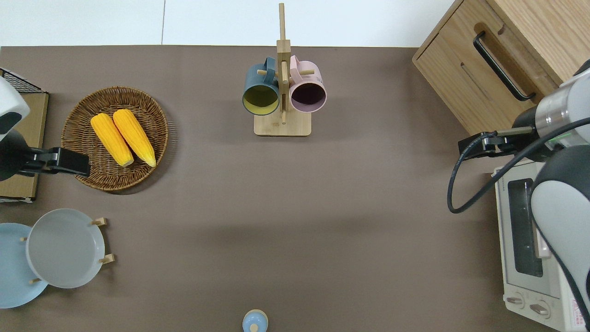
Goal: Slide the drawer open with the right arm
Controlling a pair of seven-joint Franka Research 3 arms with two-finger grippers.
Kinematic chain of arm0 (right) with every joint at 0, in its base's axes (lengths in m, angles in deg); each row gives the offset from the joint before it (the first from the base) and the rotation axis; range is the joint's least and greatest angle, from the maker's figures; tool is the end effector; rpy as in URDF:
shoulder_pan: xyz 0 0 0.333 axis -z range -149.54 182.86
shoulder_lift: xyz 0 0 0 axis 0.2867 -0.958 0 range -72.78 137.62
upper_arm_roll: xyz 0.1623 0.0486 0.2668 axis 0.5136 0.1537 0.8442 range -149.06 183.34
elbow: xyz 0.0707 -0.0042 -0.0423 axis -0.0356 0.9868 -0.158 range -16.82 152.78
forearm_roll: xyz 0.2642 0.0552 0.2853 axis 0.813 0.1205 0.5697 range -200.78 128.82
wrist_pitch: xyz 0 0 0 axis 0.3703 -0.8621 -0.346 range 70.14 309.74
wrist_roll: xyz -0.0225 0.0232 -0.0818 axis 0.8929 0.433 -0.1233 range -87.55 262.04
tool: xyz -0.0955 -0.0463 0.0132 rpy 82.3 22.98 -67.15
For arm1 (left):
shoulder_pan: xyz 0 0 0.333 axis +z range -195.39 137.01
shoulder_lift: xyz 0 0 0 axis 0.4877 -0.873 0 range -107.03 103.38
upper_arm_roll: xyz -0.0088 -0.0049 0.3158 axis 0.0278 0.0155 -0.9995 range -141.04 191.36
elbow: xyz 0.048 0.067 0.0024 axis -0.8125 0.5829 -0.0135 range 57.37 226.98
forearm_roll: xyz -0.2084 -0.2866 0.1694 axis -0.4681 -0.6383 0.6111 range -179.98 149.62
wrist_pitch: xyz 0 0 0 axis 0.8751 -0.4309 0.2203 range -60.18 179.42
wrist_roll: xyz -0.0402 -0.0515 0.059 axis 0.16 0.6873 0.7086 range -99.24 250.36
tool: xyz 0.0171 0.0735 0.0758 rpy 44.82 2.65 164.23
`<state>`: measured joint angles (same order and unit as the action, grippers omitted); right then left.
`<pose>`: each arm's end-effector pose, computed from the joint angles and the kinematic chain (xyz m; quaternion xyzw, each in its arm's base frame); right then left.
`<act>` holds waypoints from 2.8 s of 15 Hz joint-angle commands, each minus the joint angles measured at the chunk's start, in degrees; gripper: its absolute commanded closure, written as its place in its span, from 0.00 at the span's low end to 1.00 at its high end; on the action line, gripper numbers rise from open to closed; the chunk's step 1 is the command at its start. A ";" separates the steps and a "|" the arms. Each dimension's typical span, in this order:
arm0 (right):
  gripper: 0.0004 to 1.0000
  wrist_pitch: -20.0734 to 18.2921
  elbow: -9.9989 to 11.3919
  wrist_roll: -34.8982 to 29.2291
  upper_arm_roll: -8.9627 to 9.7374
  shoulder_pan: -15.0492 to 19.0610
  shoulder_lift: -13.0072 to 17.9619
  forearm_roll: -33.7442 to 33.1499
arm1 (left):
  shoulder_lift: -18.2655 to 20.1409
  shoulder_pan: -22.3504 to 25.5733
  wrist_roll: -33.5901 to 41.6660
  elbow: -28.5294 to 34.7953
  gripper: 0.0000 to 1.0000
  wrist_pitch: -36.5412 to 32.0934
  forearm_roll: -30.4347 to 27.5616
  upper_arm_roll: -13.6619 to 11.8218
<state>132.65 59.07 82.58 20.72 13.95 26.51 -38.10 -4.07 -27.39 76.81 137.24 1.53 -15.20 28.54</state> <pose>0.5798 0.0578 0.6235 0.9998 0.0135 -0.0052 0.0159 0.5612 -0.0148 0.6262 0.9996 -0.0246 -0.0166 0.0012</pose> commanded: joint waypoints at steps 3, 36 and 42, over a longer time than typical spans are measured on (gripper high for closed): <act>0.01 0.79 -0.49 0.97 0.20 0.50 -0.59 2.91 | -0.65 0.31 0.51 -1.49 0.01 -1.13 0.98 0.41; 0.02 5.18 4.86 0.97 11.36 -6.96 -6.39 -59.20 | -0.65 0.31 0.51 -1.49 0.01 -1.13 0.98 0.41; 0.03 11.78 11.20 -4.30 11.27 -6.09 -7.79 -73.18 | -0.65 0.31 0.51 -1.49 0.01 -1.13 0.98 0.41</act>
<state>141.27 67.00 81.31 31.78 6.84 18.99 -105.47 -4.07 -27.39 76.81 137.24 1.53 -15.20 28.54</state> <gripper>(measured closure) 0.022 0.004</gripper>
